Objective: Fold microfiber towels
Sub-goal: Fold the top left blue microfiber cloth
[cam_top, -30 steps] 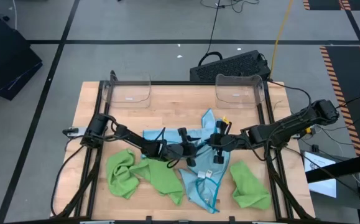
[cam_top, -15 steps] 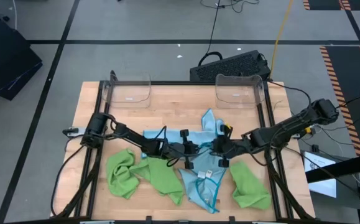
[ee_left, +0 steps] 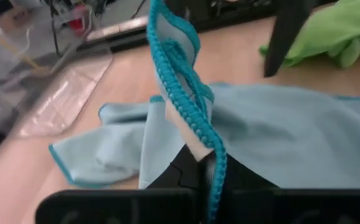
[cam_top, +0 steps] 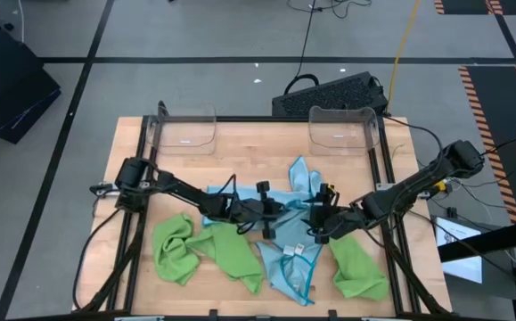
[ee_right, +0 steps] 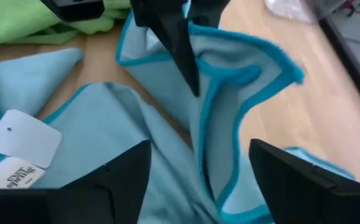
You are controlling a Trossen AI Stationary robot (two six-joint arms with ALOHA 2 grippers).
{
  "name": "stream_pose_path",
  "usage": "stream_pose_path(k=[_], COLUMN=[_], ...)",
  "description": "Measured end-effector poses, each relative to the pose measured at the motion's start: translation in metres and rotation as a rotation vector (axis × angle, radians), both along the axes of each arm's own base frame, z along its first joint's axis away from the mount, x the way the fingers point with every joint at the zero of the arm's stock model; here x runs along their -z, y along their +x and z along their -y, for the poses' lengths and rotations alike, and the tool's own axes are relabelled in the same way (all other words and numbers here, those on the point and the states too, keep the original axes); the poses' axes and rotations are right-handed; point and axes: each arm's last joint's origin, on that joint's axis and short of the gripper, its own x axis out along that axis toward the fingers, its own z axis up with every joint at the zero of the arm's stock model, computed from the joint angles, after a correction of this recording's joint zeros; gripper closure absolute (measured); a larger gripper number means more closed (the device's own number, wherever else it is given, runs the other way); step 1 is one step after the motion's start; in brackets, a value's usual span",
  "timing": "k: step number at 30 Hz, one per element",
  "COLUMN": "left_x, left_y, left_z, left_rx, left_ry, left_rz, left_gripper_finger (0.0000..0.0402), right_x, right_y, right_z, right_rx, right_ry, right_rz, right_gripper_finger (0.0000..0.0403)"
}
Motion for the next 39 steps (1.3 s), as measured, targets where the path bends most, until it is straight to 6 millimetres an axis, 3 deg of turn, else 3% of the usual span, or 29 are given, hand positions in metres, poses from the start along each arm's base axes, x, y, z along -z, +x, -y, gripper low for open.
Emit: stream_pose_path(k=[6, 11, 18, 28, 39], left_x=[0.005, 0.002, 0.002, 0.002, 0.001], left_y=[-0.001, 0.001, 0.001, 0.001, 0.001], left_z=[-0.01, -0.009, -0.007, -0.008, -0.008], left_rx=[-0.041, -0.036, -0.029, -0.025, -0.021], left_ry=[-0.064, -0.075, -0.072, -0.063, -0.052], left_rz=[-0.035, -0.006, -0.002, -0.002, -0.004], left_gripper_finger=[0.0393, 0.0396, 0.0387, 0.0387, 0.0386], right_x=[0.011, 0.019, 0.02, 0.025, 0.017], right_y=[-0.004, -0.002, 0.0, 0.007, 0.014], right_z=[0.001, -0.001, 0.006, 0.021, 0.027], right_rx=[0.011, -0.035, 0.011, 0.065, 0.014], right_ry=[0.08, 0.131, 0.106, 0.125, 0.145], right_rz=[-0.007, 0.145, 0.294, 0.278, 0.34], right_gripper_finger=[0.0225, 0.0274, 0.0272, 0.0259, 0.0331])
